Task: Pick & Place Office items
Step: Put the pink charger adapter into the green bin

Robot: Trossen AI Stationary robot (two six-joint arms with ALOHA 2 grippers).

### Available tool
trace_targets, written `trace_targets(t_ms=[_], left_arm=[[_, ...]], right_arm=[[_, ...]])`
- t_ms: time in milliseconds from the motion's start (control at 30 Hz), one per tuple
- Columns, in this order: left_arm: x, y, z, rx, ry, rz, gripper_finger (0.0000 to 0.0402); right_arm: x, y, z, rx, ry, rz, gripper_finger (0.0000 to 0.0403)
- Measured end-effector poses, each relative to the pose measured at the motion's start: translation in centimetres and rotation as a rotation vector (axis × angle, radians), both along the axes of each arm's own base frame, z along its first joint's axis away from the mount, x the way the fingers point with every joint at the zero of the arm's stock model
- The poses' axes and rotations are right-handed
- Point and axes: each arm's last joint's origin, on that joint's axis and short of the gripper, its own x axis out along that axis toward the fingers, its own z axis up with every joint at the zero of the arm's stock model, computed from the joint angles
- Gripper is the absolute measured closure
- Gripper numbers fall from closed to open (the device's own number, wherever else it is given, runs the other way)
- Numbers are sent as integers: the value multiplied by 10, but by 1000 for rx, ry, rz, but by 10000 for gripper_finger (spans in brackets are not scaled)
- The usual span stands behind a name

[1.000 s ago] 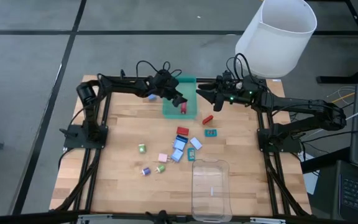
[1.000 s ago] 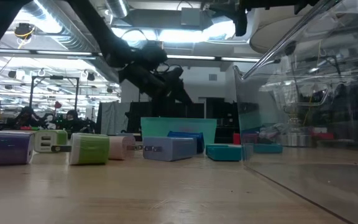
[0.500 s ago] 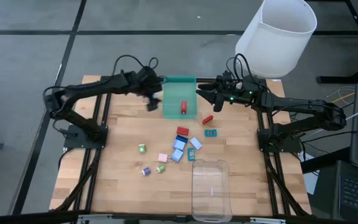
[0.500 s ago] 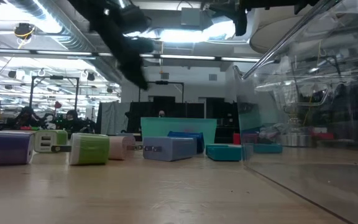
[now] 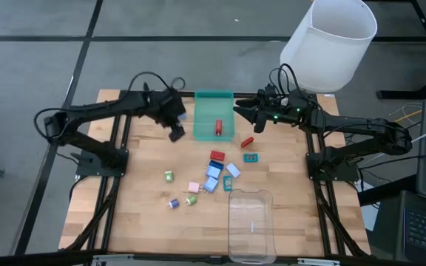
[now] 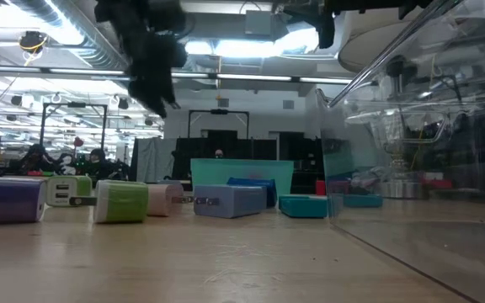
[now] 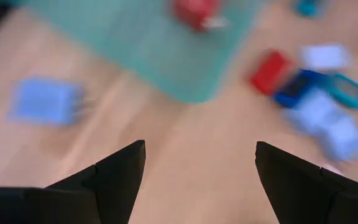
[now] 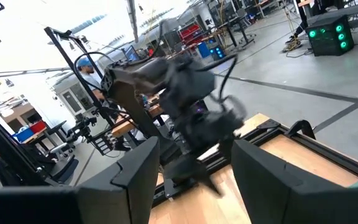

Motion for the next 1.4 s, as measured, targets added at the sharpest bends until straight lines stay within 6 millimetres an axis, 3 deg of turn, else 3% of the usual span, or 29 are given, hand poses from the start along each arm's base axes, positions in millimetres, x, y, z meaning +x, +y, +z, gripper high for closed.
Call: trace_targets(t_ms=[333, 667, 800, 967, 1133, 1400], left_arm=[[33, -107, -15, 92, 79, -368, 105], [68, -173, -52, -107, 39, -272, 105], [73, -187, -72, -110, 106, -259, 101], [75, -196, -87, 26, 134, -284, 98], [76, -196, -92, 154, 143, -344, 102], [77, -194, -92, 160, 153, -403, 103]], right_arm=[[0, 1, 0, 0, 0, 25, 202], [0, 4, 0, -4, 2, 130, 202], [0, 4, 0, -2, 2, 157, 202], [1, 6, 0, -16, 4, 161, 202], [1, 6, 0, -9, 6, 161, 202], [1, 6, -1, -24, 7, 161, 202]])
